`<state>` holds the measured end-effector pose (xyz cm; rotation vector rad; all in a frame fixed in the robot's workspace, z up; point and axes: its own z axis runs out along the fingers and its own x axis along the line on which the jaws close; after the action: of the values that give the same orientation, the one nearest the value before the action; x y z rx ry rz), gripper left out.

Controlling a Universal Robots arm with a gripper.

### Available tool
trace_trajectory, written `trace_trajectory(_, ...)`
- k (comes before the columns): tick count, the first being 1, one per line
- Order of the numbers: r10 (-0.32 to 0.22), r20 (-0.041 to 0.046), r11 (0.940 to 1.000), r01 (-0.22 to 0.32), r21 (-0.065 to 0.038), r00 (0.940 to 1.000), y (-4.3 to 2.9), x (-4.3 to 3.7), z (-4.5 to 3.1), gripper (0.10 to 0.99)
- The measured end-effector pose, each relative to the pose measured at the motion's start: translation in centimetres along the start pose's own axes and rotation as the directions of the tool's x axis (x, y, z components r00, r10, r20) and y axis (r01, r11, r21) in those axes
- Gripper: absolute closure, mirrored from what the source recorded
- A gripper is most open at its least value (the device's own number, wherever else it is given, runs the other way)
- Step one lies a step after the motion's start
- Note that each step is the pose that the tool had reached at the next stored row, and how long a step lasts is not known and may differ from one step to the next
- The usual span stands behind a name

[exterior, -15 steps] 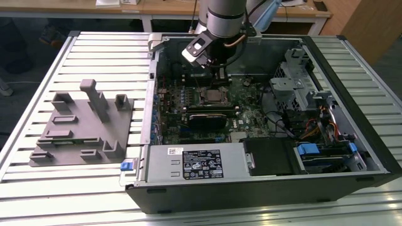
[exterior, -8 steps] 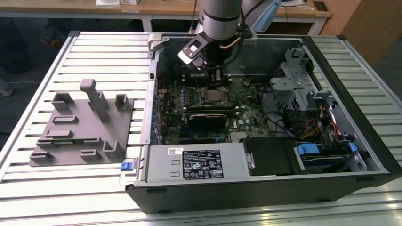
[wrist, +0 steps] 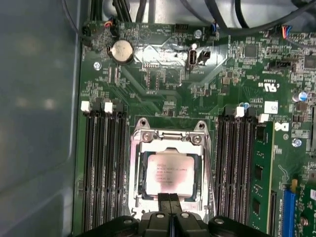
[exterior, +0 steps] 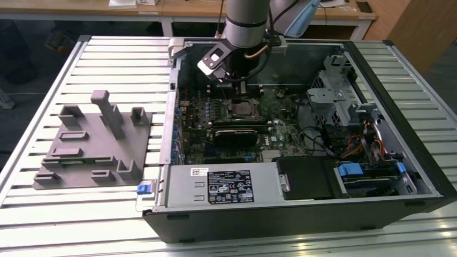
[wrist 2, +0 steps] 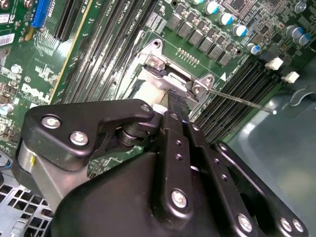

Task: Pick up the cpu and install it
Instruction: 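Close the cpu cover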

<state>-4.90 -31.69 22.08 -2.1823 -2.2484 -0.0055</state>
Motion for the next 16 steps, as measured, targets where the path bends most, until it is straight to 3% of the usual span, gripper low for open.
trace_trajectory(16,-0.002,0.0001,1.0000,0.002,0.000,1.0000,-0.17,-0.01,1.52,0.980)
